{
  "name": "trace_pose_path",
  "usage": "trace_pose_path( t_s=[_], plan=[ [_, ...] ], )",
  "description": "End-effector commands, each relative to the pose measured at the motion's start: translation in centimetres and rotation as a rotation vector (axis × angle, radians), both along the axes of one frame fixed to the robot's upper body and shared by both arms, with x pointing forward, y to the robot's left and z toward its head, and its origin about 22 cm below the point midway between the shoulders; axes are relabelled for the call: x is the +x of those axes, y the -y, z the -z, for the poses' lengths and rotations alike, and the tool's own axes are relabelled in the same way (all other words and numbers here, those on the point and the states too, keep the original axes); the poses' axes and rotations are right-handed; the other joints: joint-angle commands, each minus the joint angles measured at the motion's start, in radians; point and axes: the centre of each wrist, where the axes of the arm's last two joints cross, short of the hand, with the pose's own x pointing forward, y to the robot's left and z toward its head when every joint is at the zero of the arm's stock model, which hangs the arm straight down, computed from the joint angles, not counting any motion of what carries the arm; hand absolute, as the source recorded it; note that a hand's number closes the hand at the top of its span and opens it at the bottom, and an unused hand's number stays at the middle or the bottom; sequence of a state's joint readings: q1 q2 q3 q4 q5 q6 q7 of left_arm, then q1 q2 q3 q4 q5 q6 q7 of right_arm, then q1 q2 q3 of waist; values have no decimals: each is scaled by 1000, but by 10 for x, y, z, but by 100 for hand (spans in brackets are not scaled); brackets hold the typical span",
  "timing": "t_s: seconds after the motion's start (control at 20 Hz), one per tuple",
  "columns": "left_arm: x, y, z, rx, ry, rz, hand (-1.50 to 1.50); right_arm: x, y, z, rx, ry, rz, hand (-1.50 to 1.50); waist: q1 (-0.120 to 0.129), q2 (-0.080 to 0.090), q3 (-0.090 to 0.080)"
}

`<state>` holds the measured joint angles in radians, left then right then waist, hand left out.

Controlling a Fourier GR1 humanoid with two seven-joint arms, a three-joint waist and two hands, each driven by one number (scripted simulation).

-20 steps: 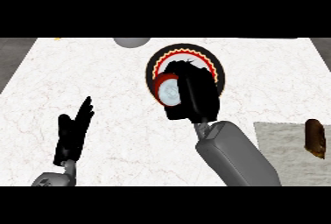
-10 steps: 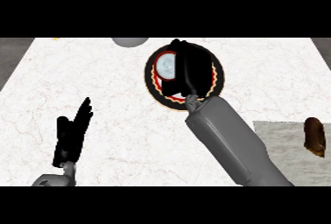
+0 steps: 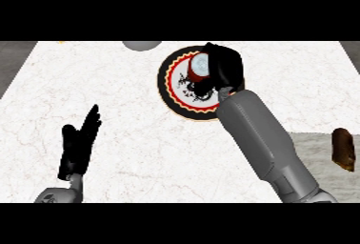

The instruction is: Pick the can from the placemat and place it in the plate

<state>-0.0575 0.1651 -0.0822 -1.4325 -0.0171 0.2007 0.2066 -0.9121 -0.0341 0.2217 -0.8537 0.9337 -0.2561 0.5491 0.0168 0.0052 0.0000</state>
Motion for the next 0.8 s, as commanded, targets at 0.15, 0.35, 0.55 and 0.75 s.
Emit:
trace_pose_path(
  t_s=[0.15,0.35,0.55,0.75],
  plan=[
    [-7,-4,-8,4,-7,4,0,12,41,41,69,-261,-73,150,5,1,1],
    [-6,-5,-9,2,10,4,0,21,41,44,46,-387,-86,-150,6,0,0],
    [6,12,-8,14,5,-9,0,18,52,48,83,-339,-213,-150,-7,-2,0],
    [-9,-12,-8,11,-9,5,0,16,46,32,293,-160,-297,-150,-2,-5,1]
  ],
)
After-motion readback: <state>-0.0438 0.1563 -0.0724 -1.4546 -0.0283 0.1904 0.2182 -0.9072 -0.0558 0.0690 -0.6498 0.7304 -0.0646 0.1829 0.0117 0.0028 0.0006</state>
